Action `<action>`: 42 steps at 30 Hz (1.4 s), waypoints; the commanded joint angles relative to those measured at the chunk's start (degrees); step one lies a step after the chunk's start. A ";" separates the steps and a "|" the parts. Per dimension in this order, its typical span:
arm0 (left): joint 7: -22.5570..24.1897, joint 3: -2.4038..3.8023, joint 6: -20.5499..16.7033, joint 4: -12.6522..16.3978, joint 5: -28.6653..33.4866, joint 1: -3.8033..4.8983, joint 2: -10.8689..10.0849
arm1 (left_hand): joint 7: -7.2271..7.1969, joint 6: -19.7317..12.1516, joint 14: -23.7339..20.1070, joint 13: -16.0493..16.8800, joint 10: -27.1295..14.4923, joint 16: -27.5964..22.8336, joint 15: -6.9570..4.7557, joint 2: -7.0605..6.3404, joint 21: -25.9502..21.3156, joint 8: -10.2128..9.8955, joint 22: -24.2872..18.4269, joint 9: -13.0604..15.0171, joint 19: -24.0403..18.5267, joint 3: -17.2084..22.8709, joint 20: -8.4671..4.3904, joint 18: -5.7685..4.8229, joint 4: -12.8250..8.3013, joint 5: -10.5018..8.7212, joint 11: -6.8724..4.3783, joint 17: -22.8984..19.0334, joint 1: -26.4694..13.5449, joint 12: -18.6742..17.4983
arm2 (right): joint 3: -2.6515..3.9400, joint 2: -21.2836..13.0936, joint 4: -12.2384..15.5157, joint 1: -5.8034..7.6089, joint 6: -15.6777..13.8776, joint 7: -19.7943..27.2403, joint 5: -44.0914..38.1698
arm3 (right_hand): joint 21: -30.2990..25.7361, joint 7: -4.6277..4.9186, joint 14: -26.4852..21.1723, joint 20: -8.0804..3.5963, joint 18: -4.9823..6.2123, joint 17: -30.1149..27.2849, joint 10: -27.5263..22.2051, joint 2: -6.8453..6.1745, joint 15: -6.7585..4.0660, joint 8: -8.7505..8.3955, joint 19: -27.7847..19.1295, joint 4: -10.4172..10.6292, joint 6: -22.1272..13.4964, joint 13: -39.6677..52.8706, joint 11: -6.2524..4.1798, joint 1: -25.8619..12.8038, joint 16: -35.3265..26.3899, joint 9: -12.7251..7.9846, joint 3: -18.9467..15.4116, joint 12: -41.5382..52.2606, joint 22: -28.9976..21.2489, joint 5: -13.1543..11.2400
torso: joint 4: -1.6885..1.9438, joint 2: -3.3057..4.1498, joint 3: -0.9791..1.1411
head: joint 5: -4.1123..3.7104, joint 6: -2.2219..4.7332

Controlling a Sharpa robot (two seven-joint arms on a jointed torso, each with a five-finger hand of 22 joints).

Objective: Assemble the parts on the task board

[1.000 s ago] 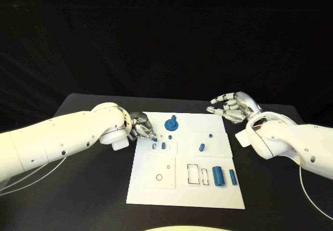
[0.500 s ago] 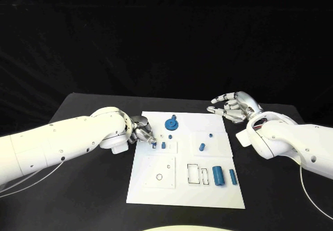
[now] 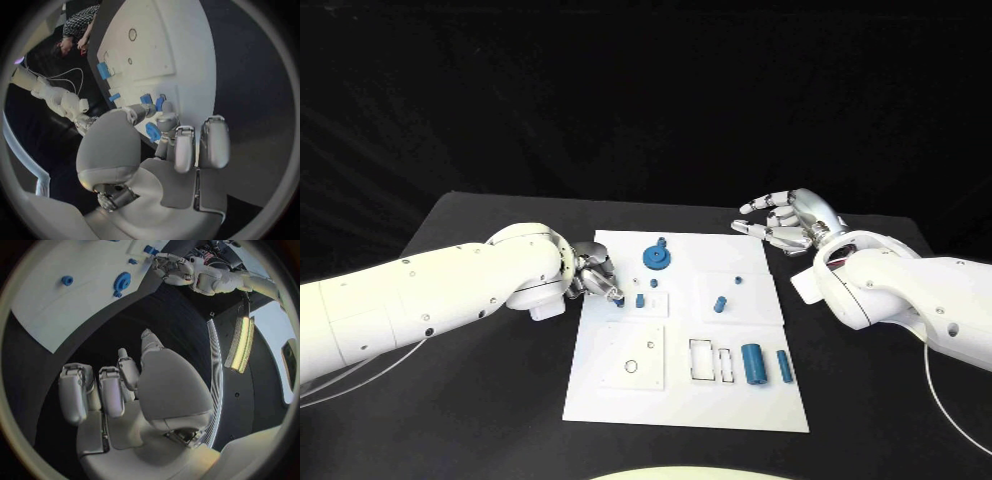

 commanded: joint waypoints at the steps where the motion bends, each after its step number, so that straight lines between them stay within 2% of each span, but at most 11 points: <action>1: -0.28 0.02 1.62 0.20 -1.00 -0.10 0.12 | -0.15 0.39 5.96 0.05 0.41 0.34 -0.43 0.74 0.38 -0.05 0.48 0.08 0.41 10.03 -0.05 -0.52 -10.33 0.39 0.12 15.08 0.16 0.30 | 0.01 -0.02 0.12 -0.03 0.73 0.73 -0.33 | -0.19 -0.07 3.83 -0.45 0.67 6.23 0.15 0.27 -0.42 0.19 3.23 0.08 -0.25 0.01 -0.07 -0.39 -0.19 0.03 -0.27 0.22 12.85 0.20 | 0.03 0.00 -0.01 | 0.02 -0.05; 19: -0.44 0.02 2.54 0.06 -1.44 -0.11 0.42 | -0.17 0.47 5.96 0.22 0.50 0.34 -0.44 0.66 0.41 -0.09 0.56 0.06 0.45 10.01 -0.06 -0.54 -10.40 0.49 0.10 15.08 0.14 0.38 | 0.01 0.01 0.13 -0.03 0.72 0.71 -0.33 | -0.19 -0.07 3.83 -0.45 0.67 6.23 0.15 0.27 -0.42 0.19 3.23 0.08 -0.25 0.01 -0.07 -0.39 -0.19 0.03 -0.27 0.22 12.85 0.20 | 0.02 0.00 -0.01 | -0.05 -0.13; 42: -0.92 -0.18 5.34 -1.46 -1.88 -0.10 2.23 | -0.19 0.62 5.96 0.56 0.68 0.34 -0.47 0.52 0.39 -0.19 0.52 0.00 0.42 9.94 -0.09 -0.53 -10.51 0.60 0.07 15.08 0.10 0.53 | 0.01 -0.03 0.18 -0.03 0.72 0.70 -0.33 | -0.19 -0.07 3.83 -0.45 0.67 6.23 0.15 0.27 -0.42 0.19 3.23 0.08 -0.25 0.01 -0.07 -0.39 -0.19 0.03 -0.27 0.22 12.85 0.20 | -0.01 0.00 0.02 | -0.23 -0.40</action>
